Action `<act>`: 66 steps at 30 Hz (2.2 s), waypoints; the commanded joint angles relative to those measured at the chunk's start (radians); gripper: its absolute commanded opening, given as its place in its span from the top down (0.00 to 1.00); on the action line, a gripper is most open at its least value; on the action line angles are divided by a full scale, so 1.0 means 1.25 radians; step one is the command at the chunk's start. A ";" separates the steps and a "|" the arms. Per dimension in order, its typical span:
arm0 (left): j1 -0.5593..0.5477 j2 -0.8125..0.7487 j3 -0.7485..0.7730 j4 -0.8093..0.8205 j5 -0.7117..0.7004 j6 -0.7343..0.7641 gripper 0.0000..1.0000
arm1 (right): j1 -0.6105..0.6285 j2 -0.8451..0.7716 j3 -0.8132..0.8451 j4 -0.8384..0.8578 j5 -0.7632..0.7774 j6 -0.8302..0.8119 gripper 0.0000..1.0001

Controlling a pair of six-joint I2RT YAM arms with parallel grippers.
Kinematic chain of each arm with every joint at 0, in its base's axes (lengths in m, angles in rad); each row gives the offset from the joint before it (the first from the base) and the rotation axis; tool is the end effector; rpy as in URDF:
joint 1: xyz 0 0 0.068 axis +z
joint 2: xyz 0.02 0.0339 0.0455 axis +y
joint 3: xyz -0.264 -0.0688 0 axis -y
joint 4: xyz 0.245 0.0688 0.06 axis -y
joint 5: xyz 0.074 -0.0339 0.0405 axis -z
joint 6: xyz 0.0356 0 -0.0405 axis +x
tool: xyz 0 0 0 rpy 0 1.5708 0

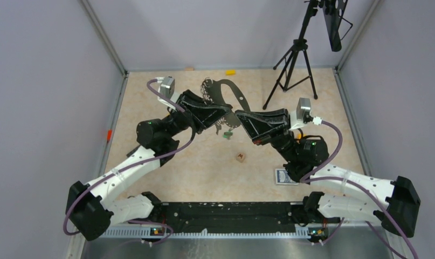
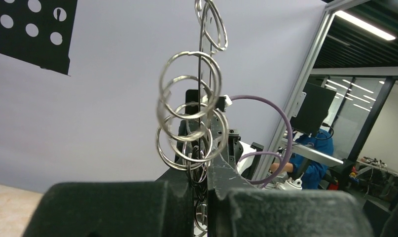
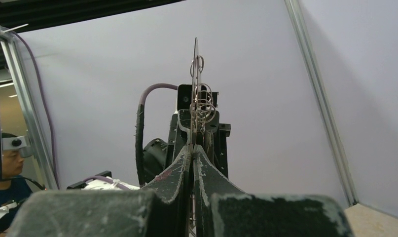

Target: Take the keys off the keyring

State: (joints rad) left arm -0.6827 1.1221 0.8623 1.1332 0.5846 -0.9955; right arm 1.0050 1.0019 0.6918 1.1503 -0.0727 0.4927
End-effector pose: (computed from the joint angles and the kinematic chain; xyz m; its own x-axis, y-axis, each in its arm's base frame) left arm 0.1616 -0.1567 0.4259 -0.3486 -0.6184 -0.7043 0.9349 -0.1754 -0.3087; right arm 0.1064 0.1723 0.3999 -0.0588 0.7875 -0.6135 -0.9535 0.1376 0.2680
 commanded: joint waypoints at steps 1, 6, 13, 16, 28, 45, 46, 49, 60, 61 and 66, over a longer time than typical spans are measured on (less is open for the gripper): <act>-0.002 -0.010 0.022 -0.009 0.002 0.012 1.00 | -0.002 -0.021 0.000 0.046 -0.029 0.002 1.00; -0.003 -0.026 0.024 -0.019 -0.012 0.034 1.00 | -0.003 -0.042 -0.006 0.013 -0.040 -0.040 1.00; -0.002 -0.056 0.040 -0.067 -0.018 0.096 1.00 | -0.002 -0.130 -0.028 -0.118 -0.071 -0.161 0.56; -0.002 -0.070 0.060 -0.117 -0.012 0.140 1.00 | -0.002 -0.175 -0.040 -0.199 -0.074 -0.222 0.47; -0.002 -0.074 0.187 -0.286 0.128 0.261 1.00 | -0.003 -0.201 -0.059 -0.341 -0.179 -0.330 0.49; -0.002 -0.075 0.216 -0.302 0.212 0.246 1.00 | -0.003 -0.112 0.007 -0.249 -0.314 -0.298 0.55; -0.002 -0.074 0.215 -0.302 0.215 0.245 1.00 | -0.002 -0.109 0.008 -0.245 -0.321 -0.294 0.56; -0.002 -0.074 0.215 -0.302 0.218 0.245 1.00 | -0.002 -0.106 0.007 -0.241 -0.345 -0.286 0.59; -0.002 -0.075 0.209 -0.301 0.215 0.245 1.00 | -0.003 -0.104 0.002 -0.239 -0.387 -0.266 0.63; -0.002 -0.075 0.208 -0.300 0.214 0.246 1.00 | -0.002 -0.103 0.002 -0.237 -0.388 -0.265 0.63; -0.002 -0.075 0.207 -0.298 0.214 0.244 1.00 | -0.002 -0.098 -0.001 -0.226 -0.392 -0.258 0.64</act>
State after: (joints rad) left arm -0.6842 1.0428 1.0866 0.7284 0.8528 -0.6819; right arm 1.0050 0.8730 0.6449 0.8120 -0.5373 0.1535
